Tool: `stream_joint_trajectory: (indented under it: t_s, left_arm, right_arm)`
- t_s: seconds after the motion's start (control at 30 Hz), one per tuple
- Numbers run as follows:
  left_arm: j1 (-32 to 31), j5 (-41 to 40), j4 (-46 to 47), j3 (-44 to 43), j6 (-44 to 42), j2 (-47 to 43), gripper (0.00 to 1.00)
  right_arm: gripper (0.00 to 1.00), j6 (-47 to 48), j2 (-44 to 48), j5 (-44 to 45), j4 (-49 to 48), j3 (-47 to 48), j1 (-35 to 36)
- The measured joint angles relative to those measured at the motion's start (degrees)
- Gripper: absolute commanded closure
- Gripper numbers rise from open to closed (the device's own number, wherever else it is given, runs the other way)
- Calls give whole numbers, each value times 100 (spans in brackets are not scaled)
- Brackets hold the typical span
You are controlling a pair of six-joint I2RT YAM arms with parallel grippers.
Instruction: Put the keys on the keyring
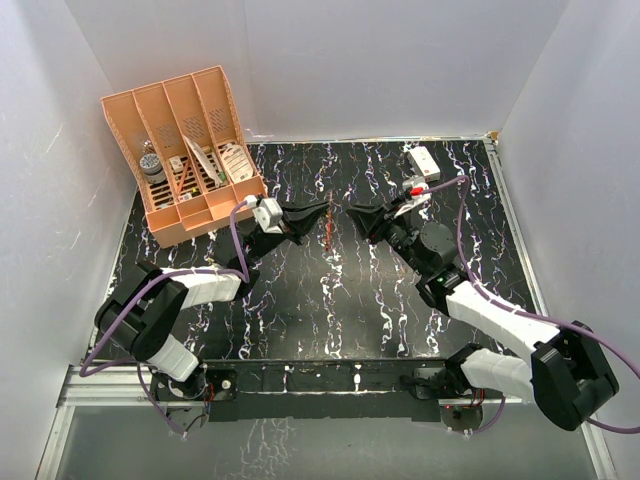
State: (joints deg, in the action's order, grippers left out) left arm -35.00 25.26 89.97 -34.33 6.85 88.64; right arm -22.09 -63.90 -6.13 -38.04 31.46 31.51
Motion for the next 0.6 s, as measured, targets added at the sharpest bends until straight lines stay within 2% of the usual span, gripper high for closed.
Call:
stream_joint_trajectory:
  t_s: [0.27, 0.43, 0.6]
  left_arm:
    - [0, 107, -22, 33, 291, 0, 100]
    - [-13, 238, -566, -170, 258, -11, 100]
    - [-57, 245, -422, -166, 260, -11, 100]
  right_arm:
    - [74, 33, 114, 66, 116, 0, 0]
    - [74, 48, 142, -9, 140, 0, 0]
    - [75, -22, 20, -278, 166, 55, 0]
